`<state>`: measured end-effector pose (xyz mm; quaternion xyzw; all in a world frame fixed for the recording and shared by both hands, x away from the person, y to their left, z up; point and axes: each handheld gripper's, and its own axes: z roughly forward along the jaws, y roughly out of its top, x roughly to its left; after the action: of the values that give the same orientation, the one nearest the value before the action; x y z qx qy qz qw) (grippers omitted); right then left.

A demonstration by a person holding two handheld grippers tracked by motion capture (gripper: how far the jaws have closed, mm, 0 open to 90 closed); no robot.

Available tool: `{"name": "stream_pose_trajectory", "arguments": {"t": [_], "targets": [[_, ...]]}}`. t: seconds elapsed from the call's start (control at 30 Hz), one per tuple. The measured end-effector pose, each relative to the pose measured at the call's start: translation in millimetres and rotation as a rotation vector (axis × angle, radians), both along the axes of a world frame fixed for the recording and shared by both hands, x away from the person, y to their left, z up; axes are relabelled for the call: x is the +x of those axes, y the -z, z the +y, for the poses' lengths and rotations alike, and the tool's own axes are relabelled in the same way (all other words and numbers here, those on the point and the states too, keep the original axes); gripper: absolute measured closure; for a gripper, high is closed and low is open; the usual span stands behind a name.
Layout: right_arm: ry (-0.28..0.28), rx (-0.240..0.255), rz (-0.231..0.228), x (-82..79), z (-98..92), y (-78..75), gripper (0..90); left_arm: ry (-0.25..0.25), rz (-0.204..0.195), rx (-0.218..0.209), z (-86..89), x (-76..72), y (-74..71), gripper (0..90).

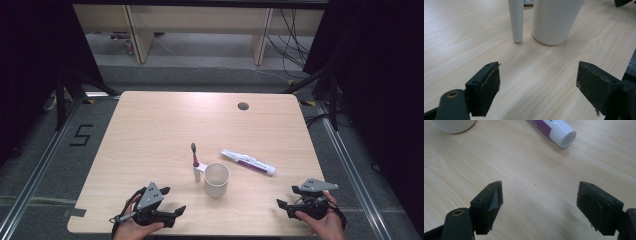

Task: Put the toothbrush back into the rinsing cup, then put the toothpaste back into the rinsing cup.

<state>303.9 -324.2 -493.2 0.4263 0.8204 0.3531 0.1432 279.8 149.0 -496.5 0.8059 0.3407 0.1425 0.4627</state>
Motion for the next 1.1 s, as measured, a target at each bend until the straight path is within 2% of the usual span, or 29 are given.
{"name": "stream_pose_trajectory", "arguments": {"t": [0.03,0.1,0.17,0.2,0.23,0.3,0.33,0.4,0.43,0.53,0.57,0.63,0.67,0.7,0.73,0.8,0.83,0.87,0.9,0.93,0.97,1.03,1.07,1.1], "targets": [[-0.004,0.01,0.003,-0.2,0.4,1.5,21.9,-0.001,0.001,0.006,-0.3,-1.1,0.6,18.6],[-0.003,-0.001,-0.002,0.3,0.0,0.2,21.9,0.005,0.001,0.012,-1.4,-2.8,2.0,18.5],[0.004,-0.001,-0.008,-0.1,0.7,0.2,21.9,0.022,0.008,0.041,-0.3,-5.1,1.5,18.5],[-0.002,-0.005,-0.008,0.3,0.5,0.2,21.9,0.018,0.008,0.034,-1.4,-6.5,2.1,18.5],[0.002,-0.002,-0.004,0.1,0.8,-0.1,21.9,0.02,-0.003,0.051,-1.0,-7.4,2.4,18.5],[0.004,-0.002,-0.007,0.0,0.6,0.1,21.9,0.016,0.011,0.036,-2.5,-9.3,2.8,18.5],[0.004,-0.002,-0.007,0.0,0.6,0.1,21.9,0.024,0.006,0.079,-0.2,-9.9,2.1,18.5],[-0.01,-0.01,-0.019,0.6,-0.9,0.8,21.9,0.014,0.015,0.055,-2.3,-14.0,5.2,18.6],[-0.009,-0.009,-0.018,0.5,-0.7,0.7,21.9,0.025,0.024,0.079,-0.7,-14.9,5.2,18.6],[0.002,-0.002,-0.008,-0.2,0.6,-0.1,21.9,0.023,0.028,0.089,0.2,-16.3,8.1,18.6],[0.018,0.012,0.017,-1.4,2.9,-0.1,21.9,0.023,0.036,0.095,0.7,-17.1,11.4,18.6],[0.016,0.017,0.025,-1.2,3.4,0.2,21.9,0.021,0.037,0.096,0.8,-17.5,12.9,18.7],[0.003,-0.008,-0.007,-0.2,0.9,-0.4,21.9,0.021,0.044,0.11,1.3,-18.1,12.9,18.7],[0.002,-0.007,-0.004,-0.1,0.8,-0.4,21.9,0.008,0.045,0.087,-0.9,-20.6,15.0,18.7],[-0.001,-0.013,-0.013,0.3,0.3,-0.4,21.9,0.017,0.036,0.115,0.6,-21.0,15.0,18.7],[0.023,0.021,0.037,-1.8,3.8,-0.2,22.0,0.022,0.037,0.112,0.0,-22.5,15.2,18.7],[-0.007,-0.01,-0.007,1.4,1.5,0.5,22.0,0.025,0.036,0.133,0.5,-23.6,14.9,18.8],[0.008,0.005,0.019,0.9,3.7,-0.5,22.1,0.021,0.035,0.116,-0.5,-24.5,16.1,18.8],[-0.015,-0.019,-0.009,2.9,2.3,-1.2,22.2,0.021,0.035,0.116,-0.5,-24.5,16.1,18.7],[-0.013,-0.015,-0.002,3.1,3.3,-3.1,22.3,0.015,0.039,0.106,-1.3,-25.0,17.1,18.8],[-0.011,-0.01,0.011,2.7,4.9,-4.8,22.3,0.026,0.036,0.142,-0.7,-25.3,18.3,18.8],[-0.023,-0.019,0.005,4.1,5.2,-6.2,22.3,0.027,0.045,0.127,-2.5,-26.6,18.9,18.8],[-0.046,-0.03,0.008,6.4,7.0,-8.6,22.4,0.029,0.033,0.144,-3.0,-25.4,19.0,18.8],[-0.046,-0.03,0.008,6.4,7.0,-8.6,22.4,0.029,0.033,0.144,-3.0,-25.4,19.0,18.8]]}}
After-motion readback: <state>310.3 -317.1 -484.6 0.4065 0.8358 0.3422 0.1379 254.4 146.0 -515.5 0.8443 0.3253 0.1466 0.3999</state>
